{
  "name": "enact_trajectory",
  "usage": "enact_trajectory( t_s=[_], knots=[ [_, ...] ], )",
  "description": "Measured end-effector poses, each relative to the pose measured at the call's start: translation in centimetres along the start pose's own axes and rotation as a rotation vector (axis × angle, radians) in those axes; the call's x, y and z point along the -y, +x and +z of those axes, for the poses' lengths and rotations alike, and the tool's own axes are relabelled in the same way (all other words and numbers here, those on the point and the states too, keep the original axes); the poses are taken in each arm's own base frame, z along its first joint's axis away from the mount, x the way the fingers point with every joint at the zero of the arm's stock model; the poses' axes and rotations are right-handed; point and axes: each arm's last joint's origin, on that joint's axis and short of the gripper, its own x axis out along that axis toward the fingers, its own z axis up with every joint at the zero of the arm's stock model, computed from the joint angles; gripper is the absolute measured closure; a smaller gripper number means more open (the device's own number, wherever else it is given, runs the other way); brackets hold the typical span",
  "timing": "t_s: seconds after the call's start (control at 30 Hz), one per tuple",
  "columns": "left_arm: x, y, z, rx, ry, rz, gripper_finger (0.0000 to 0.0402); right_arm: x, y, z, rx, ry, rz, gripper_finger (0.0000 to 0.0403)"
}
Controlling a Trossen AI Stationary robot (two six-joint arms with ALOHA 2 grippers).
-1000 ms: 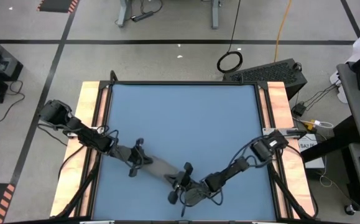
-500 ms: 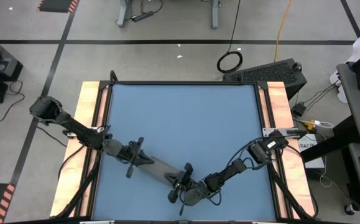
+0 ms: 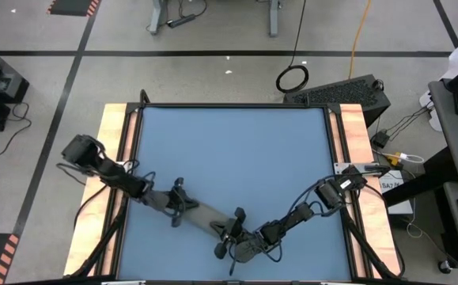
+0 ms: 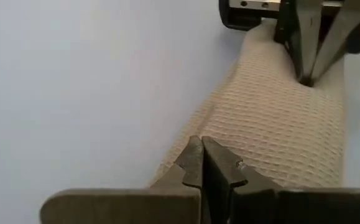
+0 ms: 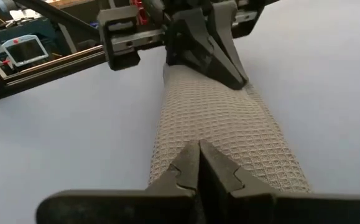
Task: Roll towel
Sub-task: Roll the gray towel
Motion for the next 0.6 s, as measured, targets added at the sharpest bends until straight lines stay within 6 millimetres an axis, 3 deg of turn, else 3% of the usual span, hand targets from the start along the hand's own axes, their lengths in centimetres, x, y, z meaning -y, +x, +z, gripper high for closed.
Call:
enact_trajectory(
  t_s=[0.2,0.43,0.6],
  knots=[
    [0.1,0.4,-0.2,0.029,-0.03,-0.01,0.0398,-0.2,-0.1,0.3,0.003,-0.034,0.011,0.0403],
    [0.4,0.3,0.2,0.048,-0.021,-0.056,0.0398,-1.4,-0.7,3.5,0.112,-0.069,0.041,0.0403],
    [0.4,0.3,0.3,0.061,-0.025,-0.065,0.0398,-0.1,0.9,3.3,0.07,-0.066,0.018,0.0403]
  ],
)
